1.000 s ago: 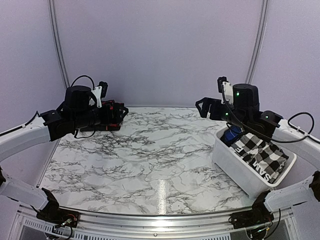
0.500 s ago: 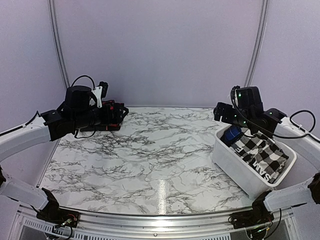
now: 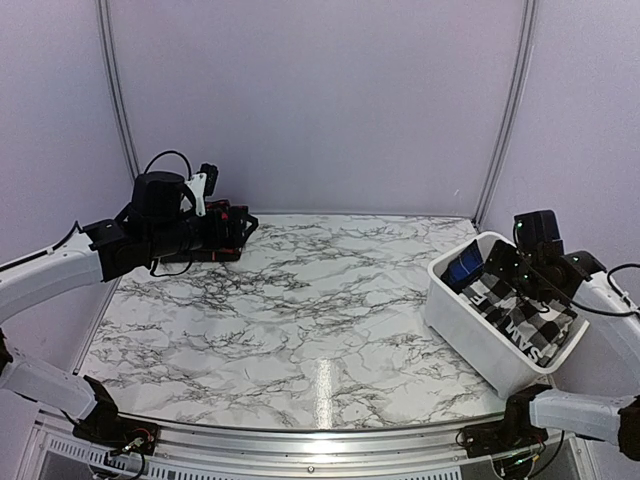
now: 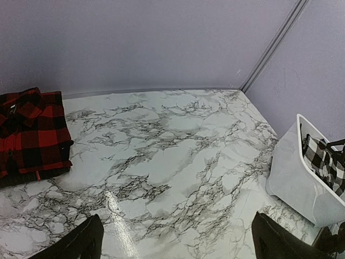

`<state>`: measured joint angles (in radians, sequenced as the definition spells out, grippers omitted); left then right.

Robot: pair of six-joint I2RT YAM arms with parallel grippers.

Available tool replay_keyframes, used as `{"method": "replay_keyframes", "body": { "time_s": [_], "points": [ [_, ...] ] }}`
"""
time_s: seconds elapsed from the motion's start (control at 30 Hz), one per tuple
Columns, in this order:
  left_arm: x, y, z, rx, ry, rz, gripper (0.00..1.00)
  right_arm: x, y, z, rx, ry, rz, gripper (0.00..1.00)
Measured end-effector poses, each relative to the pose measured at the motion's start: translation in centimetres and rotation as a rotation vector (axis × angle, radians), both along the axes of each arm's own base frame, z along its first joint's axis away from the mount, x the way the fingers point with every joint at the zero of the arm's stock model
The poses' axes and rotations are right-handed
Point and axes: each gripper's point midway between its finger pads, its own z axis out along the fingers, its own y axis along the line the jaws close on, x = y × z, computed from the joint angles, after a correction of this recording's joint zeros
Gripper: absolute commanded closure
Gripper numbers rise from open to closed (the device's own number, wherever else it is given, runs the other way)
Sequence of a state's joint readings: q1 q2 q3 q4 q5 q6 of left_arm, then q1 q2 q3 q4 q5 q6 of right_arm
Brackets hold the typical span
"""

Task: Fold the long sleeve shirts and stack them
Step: Pick up the crumpled shirt from the bin.

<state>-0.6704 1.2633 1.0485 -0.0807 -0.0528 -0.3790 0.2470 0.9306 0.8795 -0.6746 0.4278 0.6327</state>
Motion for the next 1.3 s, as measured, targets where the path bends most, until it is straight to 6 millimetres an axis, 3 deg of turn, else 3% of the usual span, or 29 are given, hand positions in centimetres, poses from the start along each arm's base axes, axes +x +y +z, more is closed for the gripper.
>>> {"method": "replay_keyframes", "body": {
  "time_s": [0.2,0.33,0.47,0.63,0.67,0.7,0.93,1.17,1.3],
  "points": [
    [0.1,-0.1,-0.3,0.006,0.007,-0.003,0.01,-1.9,-2.3,-4.8,0.062,0.122,-0.102,0.17],
    [0.1,-0.1,-0.3,0.006,0.007,-0.003,0.01,-2.6,-3.1,-6.4,0.108,0.162,-0.156,0.23],
    [0.1,-0.1,-0.4,0.007,0.008,-0.003,0.01,-2.8,-3.0,-8.1,0.132,0.196,-0.169,0.47],
    [0.1,-0.1,-0.5,0.009,0.011,-0.003,0.01,-2.9,-3.2,-9.5,0.14,0.22,-0.192,0.9],
    [0.1,-0.1,-0.5,0.009,0.011,-0.003,0.01,-2.9,-3.2,-9.4,0.141,0.215,-0.192,0.98],
    [0.1,-0.1,-0.5,0.009,0.011,-0.003,0.01,-2.8,-3.2,-9.3,0.144,0.209,-0.194,1.0],
    [0.1,-0.1,-0.5,0.009,0.011,-0.003,0.01,-1.8,-2.8,-7.4,0.148,0.172,-0.16,1.0],
    [0.1,-0.2,-0.5,0.008,0.011,-0.003,0.01,0.0,-1.8,-2.2,0.137,0.055,-0.053,1.0],
    [0.1,-0.2,-0.5,0.009,0.011,-0.004,0.01,1.4,-0.6,2.2,0.138,-0.051,0.048,1.0]
  ]
}}
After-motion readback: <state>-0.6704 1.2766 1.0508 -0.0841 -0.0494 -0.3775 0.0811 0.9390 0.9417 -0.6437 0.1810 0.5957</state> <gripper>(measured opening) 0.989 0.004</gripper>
